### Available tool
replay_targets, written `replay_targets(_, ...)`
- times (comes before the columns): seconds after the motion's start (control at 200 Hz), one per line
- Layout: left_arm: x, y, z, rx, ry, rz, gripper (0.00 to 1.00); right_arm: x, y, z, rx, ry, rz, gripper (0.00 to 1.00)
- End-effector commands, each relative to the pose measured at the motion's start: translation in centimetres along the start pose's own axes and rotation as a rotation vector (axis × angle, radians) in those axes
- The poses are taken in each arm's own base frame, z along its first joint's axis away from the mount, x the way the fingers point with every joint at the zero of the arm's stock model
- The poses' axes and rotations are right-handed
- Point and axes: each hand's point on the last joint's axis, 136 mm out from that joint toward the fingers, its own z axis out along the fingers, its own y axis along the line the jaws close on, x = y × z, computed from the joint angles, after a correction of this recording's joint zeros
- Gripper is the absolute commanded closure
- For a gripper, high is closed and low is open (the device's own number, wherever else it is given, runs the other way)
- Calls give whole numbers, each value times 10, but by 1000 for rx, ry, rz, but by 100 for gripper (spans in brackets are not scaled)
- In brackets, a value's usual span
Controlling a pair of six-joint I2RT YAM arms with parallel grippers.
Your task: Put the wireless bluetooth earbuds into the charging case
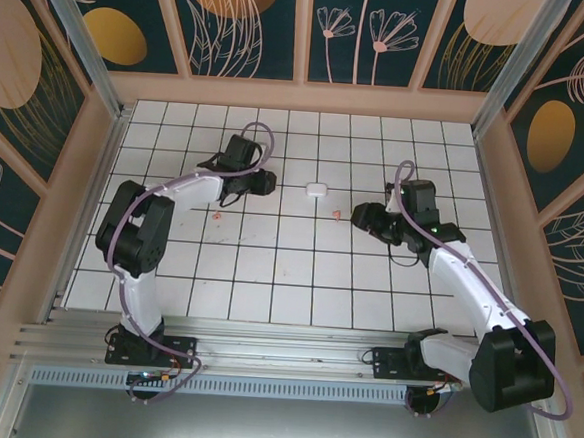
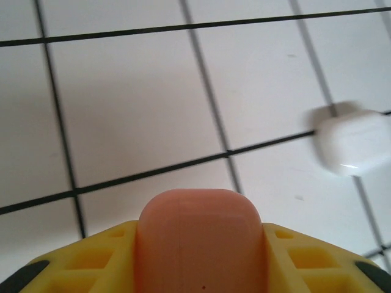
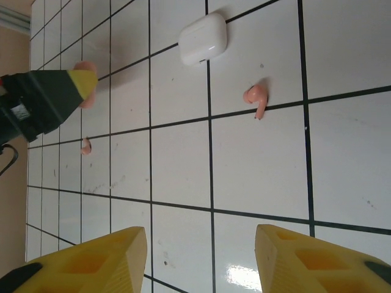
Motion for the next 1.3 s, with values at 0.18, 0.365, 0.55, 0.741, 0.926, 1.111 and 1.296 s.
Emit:
replay_targets(0.18,21,-78,-32,209,-81,183,64,16,1,5,-78,36,46,49)
replay_targets(0.365,54,-97,-57,305,-125,288,64,30,0,11,-116,84,86,49)
replay_targets(0.55,85,-117,-75,406,-145,383,65,36,-5,22,-129,114,129,49)
replay_targets(0.741,101,-133,-93,475,-216,498,65,42,23,29,-255,183,120,49)
replay_targets(0.926,94,-144,-119,515,-326,596,68,67,50,38,-323,300,49,49)
replay_targets(1.111,89,-152,-133,541,-364,673,68,75,66,44,-367,344,29,49)
replay_targets(1.296,92,-156,-136,567,-338,706,69,62,86,37,-423,313,-8,49)
